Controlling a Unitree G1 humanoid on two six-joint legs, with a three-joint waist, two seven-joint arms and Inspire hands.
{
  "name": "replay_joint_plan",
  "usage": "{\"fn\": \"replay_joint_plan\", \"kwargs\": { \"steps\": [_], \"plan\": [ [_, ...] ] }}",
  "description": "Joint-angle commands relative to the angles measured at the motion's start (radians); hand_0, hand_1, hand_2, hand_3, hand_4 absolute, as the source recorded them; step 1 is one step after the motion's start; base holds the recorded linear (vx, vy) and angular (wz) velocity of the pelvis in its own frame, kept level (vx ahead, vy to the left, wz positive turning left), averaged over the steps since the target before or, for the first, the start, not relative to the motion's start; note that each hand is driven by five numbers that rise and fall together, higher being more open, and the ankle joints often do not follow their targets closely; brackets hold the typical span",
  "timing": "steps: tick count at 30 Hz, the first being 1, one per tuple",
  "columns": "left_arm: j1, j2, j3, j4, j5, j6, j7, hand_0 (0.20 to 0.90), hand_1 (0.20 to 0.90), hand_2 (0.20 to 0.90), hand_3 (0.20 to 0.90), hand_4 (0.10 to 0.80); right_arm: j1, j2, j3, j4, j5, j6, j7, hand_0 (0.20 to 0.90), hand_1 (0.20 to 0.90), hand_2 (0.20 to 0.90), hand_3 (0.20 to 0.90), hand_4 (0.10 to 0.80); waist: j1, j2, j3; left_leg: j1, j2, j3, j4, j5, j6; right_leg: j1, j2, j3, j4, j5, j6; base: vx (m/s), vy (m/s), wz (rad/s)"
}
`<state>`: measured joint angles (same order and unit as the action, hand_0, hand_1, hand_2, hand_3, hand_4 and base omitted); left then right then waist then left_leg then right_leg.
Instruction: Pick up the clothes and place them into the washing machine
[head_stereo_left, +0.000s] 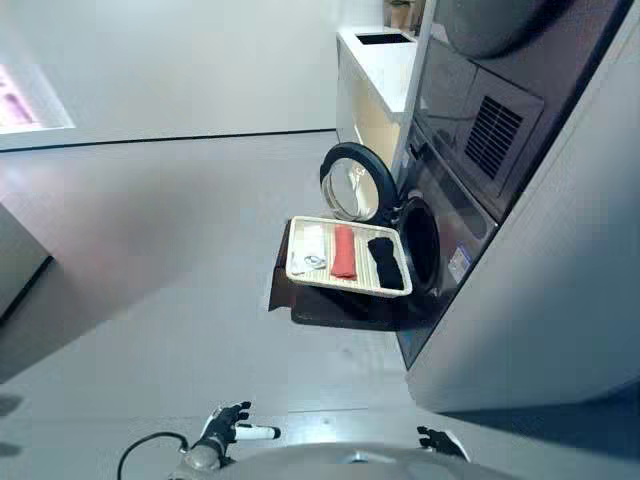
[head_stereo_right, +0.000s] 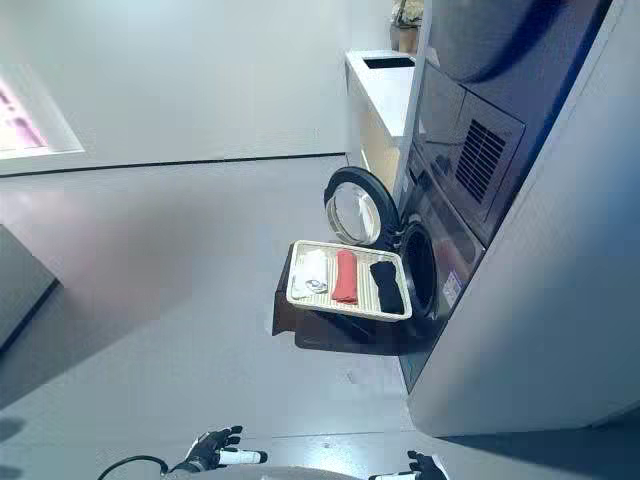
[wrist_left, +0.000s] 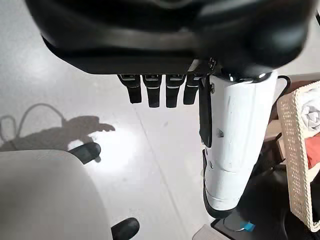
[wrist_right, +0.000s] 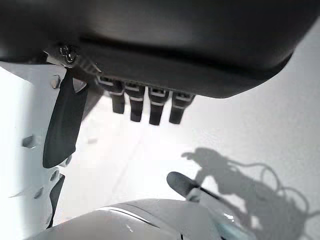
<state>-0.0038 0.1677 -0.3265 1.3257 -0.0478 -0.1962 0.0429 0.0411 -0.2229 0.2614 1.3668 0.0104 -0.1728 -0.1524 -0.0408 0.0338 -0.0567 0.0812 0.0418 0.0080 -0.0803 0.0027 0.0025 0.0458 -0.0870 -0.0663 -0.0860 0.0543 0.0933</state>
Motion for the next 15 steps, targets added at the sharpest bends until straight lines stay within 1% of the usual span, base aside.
{"fn": "replay_joint_plan", "kwargs": {
  "steps": [1, 6, 9, 15],
  "plan": [
    [-0.042, -0.027, 0.025, 0.079, 0.007, -0.014, -0.007, 0.9, 0.9, 0.9, 0.9, 0.8, -0.076, -0.019, -0.029, 0.067, 0.0, -0.012, -0.008, 0.9, 0.9, 0.9, 0.9, 0.8, 0.013, -0.038, 0.001, -0.012, -0.035, 0.025, -0.007, -0.05, -0.041, 0.007, 0.017, -0.002, -0.001, -0.007, 0.013, 0.0, 0.0, 0.0],
    [-0.043, -0.023, 0.03, 0.068, 0.013, -0.015, 0.007, 0.9, 0.9, 0.9, 0.9, 0.8, -0.077, -0.019, -0.026, 0.071, -0.003, -0.011, -0.01, 0.9, 0.9, 0.9, 0.9, 0.8, 0.015, -0.035, -0.001, -0.012, -0.036, 0.024, -0.007, -0.05, -0.041, 0.008, 0.015, -0.006, -0.001, -0.007, 0.014, 0.0, 0.0, 0.0],
    [-0.044, -0.027, 0.019, 0.076, 0.034, -0.01, 0.014, 0.9, 0.9, 0.9, 0.9, 0.8, -0.08, -0.019, -0.028, 0.072, -0.006, -0.009, -0.011, 0.9, 0.9, 0.9, 0.9, 0.8, 0.014, -0.035, 0.0, -0.012, -0.036, 0.024, -0.007, -0.05, -0.041, 0.007, 0.015, -0.006, -0.001, -0.007, 0.014, 0.0, 0.0, 0.0],
    [-0.042, -0.032, 0.018, 0.077, 0.023, -0.013, 0.008, 0.9, 0.9, 0.9, 0.9, 0.8, -0.077, -0.022, -0.032, 0.076, -0.006, -0.009, -0.012, 0.9, 0.9, 0.9, 0.9, 0.8, 0.013, -0.034, 0.001, -0.014, -0.038, 0.025, -0.007, -0.05, -0.04, 0.007, 0.015, -0.006, -0.001, -0.008, 0.015, 0.0, 0.0, 0.0]
  ]
}}
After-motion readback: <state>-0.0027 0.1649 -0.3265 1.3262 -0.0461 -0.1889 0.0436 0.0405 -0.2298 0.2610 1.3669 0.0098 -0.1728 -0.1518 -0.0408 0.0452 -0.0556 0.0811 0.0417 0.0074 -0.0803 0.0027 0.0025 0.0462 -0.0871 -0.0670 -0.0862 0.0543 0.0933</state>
